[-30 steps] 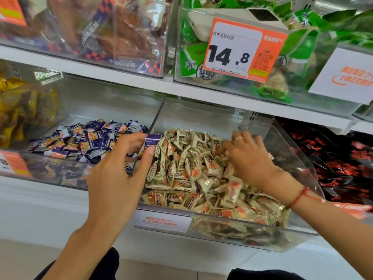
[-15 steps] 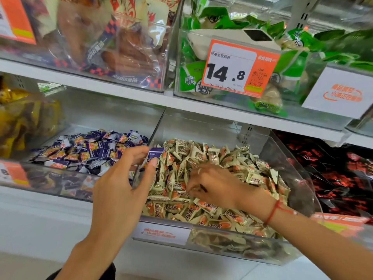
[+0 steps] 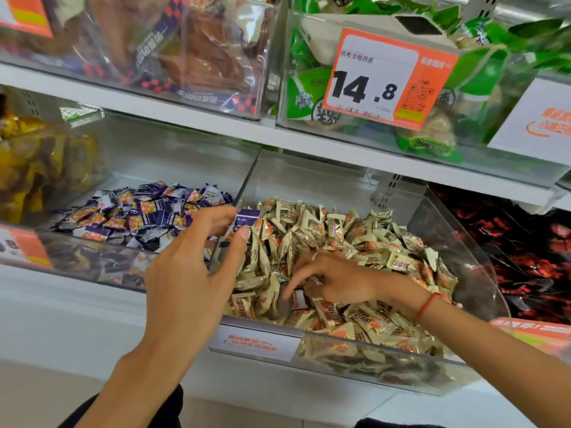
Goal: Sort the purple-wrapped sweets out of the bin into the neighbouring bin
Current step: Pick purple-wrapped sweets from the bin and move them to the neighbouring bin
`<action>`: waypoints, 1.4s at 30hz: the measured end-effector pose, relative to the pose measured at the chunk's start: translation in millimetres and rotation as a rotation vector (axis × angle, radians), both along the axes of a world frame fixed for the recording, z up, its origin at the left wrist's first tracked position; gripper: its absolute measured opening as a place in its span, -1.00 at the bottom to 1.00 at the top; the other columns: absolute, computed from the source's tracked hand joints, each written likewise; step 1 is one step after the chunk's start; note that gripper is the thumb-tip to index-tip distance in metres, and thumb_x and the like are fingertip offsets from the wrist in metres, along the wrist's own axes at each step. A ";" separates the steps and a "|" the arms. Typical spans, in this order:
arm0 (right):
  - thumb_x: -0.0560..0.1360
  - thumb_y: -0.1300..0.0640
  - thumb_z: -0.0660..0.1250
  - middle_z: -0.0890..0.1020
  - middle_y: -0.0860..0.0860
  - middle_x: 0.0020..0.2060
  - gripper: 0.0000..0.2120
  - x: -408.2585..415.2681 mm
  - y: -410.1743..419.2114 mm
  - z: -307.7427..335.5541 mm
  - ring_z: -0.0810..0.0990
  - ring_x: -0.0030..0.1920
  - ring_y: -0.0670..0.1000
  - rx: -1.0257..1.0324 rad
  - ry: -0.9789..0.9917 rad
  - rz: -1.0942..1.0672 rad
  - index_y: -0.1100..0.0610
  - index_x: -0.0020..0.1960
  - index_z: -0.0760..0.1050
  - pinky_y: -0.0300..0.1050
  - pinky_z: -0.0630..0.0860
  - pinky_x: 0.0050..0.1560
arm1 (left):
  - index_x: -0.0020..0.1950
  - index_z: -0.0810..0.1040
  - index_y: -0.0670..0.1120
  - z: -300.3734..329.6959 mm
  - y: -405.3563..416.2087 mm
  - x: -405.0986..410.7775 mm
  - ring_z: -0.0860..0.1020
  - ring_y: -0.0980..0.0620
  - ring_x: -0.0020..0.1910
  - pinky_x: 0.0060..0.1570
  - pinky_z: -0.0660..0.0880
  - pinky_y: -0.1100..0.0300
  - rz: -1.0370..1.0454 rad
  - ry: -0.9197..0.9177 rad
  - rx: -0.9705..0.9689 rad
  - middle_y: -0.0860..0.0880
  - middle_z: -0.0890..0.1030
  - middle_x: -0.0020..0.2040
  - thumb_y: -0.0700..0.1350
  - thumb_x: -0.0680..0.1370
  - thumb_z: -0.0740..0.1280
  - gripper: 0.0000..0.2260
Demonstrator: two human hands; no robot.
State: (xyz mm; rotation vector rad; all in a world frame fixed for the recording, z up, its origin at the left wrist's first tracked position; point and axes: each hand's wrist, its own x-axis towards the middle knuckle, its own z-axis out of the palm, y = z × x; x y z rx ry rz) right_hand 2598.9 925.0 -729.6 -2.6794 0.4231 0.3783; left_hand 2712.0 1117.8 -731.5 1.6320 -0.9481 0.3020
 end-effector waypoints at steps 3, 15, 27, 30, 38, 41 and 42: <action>0.44 0.17 0.42 0.46 -0.13 0.09 -0.63 0.0 -4.7 -2.4 0.33 0.16 -0.07 -0.185 -0.013 0.062 -0.16 0.18 0.55 0.05 0.24 0.32 | 0.14 0.45 0.16 -0.2 0.0 0.3 0.48 0.33 0.00 -0.10 0.36 0.43 0.004 -0.016 0.014 0.43 0.44 -0.05 0.09 0.54 0.30 -0.81; 0.57 -0.04 0.27 0.48 -0.06 0.11 -0.77 1.6 0.3 -2.2 0.40 0.15 -0.07 -0.434 -0.025 0.314 0.10 0.03 0.58 -0.02 0.43 0.16 | 0.13 0.24 0.16 2.7 0.8 -2.4 0.47 0.24 -0.08 -0.16 0.31 0.47 -0.039 0.062 0.057 0.44 0.34 0.02 0.12 0.56 0.13 -0.83; 0.30 0.13 0.42 0.70 0.13 -0.05 -0.65 -0.6 79.7 51.1 0.69 -0.13 -0.01 1.312 -0.632 -0.510 0.18 0.08 0.60 -0.25 0.62 -0.06 | 0.11 0.32 0.11 10.9 -11.2 -4.4 0.43 0.16 -0.12 -0.02 0.40 0.07 -0.140 -0.137 0.139 0.21 0.46 -0.12 0.26 0.59 -0.02 -0.71; 0.35 0.14 0.39 0.70 0.11 -0.03 -0.70 4.2 86.1 50.1 0.69 -0.16 -0.03 1.445 -0.622 -0.517 0.17 0.06 0.63 -0.24 0.62 -0.08 | 0.13 0.35 0.07 10.9 -10.2 0.8 0.41 0.18 -0.16 -0.07 0.41 0.09 -0.122 -0.168 0.159 0.18 0.46 -0.13 0.32 0.56 -0.02 -0.60; 0.54 0.06 0.35 0.64 -0.08 0.08 -0.80 25.7 40.8 15.2 0.58 0.06 -0.13 0.246 -0.532 -0.165 0.02 0.15 0.59 -0.15 0.53 0.13 | 0.06 0.29 0.21 -4.1 5.3 16.8 0.45 0.26 -0.27 -0.29 0.27 0.34 0.013 0.071 0.030 0.19 0.47 -0.22 0.31 0.52 0.03 -0.75; 0.52 -0.17 0.29 0.41 -0.01 0.37 -0.56 46.9 29.2 -12.9 0.33 0.38 -0.02 -0.301 -0.319 0.246 -0.02 0.34 0.41 -0.06 0.24 0.41 | 0.09 0.32 0.15 -7.1 9.3 20.5 0.47 0.21 -0.24 -0.26 0.32 0.24 0.033 0.126 0.031 0.14 0.53 -0.14 0.34 0.51 0.01 -0.66; 0.50 -0.26 0.26 0.35 0.01 0.40 -0.49 52.0 28.4 -18.6 0.26 0.42 0.02 -0.395 -0.283 0.297 -0.03 0.35 0.37 -0.03 0.18 0.43 | 0.10 0.32 0.15 -7.9 9.8 20.9 0.47 0.20 -0.21 -0.24 0.33 0.24 0.033 0.133 0.039 0.14 0.54 -0.11 0.34 0.51 0.01 -0.65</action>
